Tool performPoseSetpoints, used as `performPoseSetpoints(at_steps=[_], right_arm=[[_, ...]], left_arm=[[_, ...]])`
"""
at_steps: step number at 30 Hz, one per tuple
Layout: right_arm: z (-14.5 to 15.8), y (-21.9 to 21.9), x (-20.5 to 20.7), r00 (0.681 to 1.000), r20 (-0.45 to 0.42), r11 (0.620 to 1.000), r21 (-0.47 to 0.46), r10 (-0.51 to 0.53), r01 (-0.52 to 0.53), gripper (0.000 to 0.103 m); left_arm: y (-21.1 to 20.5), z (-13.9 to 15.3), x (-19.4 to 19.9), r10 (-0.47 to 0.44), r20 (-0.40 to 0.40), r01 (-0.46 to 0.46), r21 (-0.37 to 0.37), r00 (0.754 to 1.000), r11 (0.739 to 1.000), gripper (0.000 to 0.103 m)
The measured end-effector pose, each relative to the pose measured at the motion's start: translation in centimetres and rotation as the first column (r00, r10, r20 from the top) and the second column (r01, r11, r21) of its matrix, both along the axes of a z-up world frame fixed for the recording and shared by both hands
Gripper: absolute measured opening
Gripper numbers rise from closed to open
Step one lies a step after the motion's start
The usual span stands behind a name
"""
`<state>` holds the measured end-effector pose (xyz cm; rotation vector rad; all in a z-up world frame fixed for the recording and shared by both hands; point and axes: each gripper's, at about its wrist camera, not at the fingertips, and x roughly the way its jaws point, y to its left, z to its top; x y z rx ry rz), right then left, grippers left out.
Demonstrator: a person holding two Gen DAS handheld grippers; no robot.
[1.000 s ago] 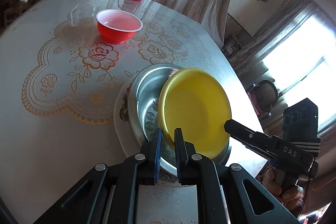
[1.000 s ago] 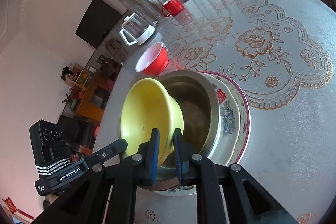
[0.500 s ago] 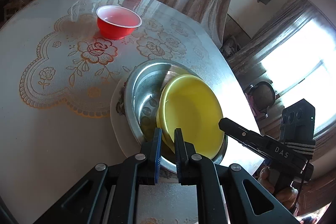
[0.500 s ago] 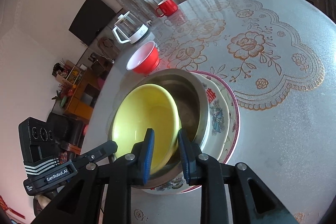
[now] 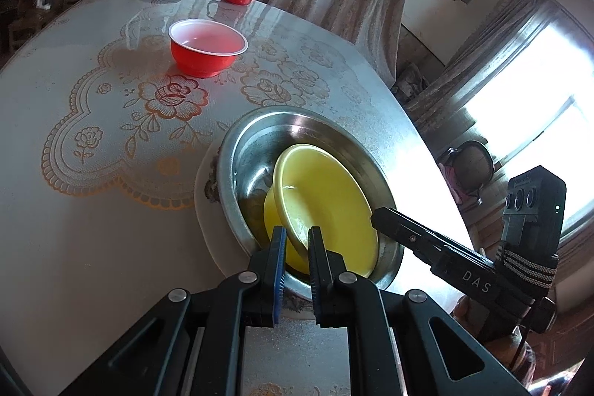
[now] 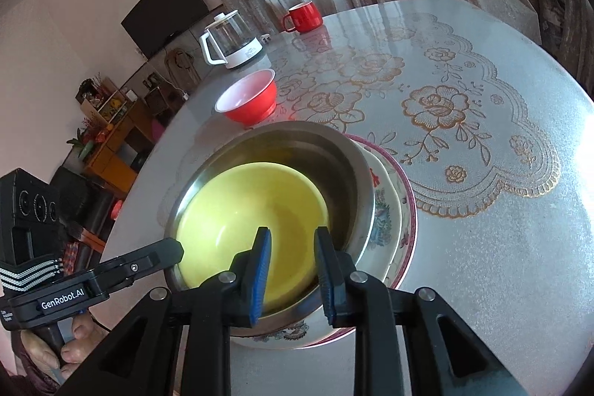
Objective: Organize plates and bowls
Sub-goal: 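Lower the yellow bowl into the steel bowl, then open the right gripper and withdraw from the yellow bowl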
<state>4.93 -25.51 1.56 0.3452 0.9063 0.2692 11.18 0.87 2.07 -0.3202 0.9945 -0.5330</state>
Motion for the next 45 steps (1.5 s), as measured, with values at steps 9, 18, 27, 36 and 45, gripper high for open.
performPoseSetpoints(at_steps=[9, 18, 27, 36, 45], right_arm=[[-0.1, 0.0, 0.0, 1.0, 0.021, 1.0, -0.015, 0.003, -0.002, 0.023], [-0.1, 0.0, -0.5, 0.999, 0.038, 1.0, 0.003, 0.007, -0.007, 0.023], [0.0, 0.0, -0.6, 0.999, 0.043, 1.0, 0.014, 0.006, -0.006, 0.024], [1.1, 0.2, 0.3, 0.998, 0.052, 0.998, 0.064, 0.025, -0.028, 0.024], [1.8, 1.5, 2.6, 0.997, 0.022, 0.988, 0.135, 0.077, -0.079, 0.024]], left_arm=[[0.4, 0.2, -0.5, 0.012, 0.036, -0.013, 0.017, 0.999, 1.0, 0.011], [0.7, 0.6, -0.7, 0.046, 0.083, -0.053, 0.081, 0.995, 0.995, 0.011], [1.3, 0.1, -0.7, 0.081, 0.103, -0.096, 0.141, 0.991, 0.985, 0.011], [1.9, 0.1, -0.4, 0.102, 0.105, -0.117, 0.146, 0.989, 0.982, 0.012], [2.7, -0.4, 0.5, 0.131, 0.096, -0.145, 0.161, 0.987, 0.976, 0.012]])
